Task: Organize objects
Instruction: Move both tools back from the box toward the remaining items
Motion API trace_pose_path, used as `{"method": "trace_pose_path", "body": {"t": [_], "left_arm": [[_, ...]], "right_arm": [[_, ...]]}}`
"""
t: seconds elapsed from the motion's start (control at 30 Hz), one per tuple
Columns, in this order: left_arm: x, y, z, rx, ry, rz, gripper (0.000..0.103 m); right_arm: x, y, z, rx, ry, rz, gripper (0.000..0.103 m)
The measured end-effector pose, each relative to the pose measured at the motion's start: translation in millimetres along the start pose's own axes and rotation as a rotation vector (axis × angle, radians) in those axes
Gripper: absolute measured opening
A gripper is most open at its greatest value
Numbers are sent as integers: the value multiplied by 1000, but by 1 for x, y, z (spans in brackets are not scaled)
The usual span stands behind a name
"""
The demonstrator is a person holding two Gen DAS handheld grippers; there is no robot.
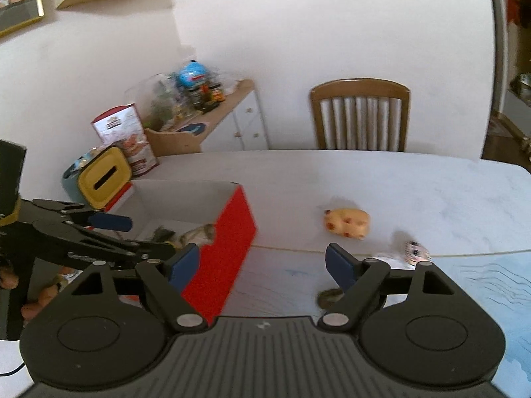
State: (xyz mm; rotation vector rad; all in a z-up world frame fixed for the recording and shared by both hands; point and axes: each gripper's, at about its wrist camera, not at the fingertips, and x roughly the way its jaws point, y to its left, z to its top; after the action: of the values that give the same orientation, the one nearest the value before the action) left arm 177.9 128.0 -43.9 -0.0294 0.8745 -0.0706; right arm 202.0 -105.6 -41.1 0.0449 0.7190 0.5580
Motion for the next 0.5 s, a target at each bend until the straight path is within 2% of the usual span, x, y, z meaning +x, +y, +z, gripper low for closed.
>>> {"method": "trace_pose_path", "body": {"t": [0.23, 0.5], "left_arm": [[8, -30, 7, 17, -20, -42, 102], [23, -65, 21, 47, -28, -73, 102]], "right_arm": [[-10, -39, -8, 57, -5, -45, 86], [-15, -78, -16, 92, -9, -104, 86]]}}
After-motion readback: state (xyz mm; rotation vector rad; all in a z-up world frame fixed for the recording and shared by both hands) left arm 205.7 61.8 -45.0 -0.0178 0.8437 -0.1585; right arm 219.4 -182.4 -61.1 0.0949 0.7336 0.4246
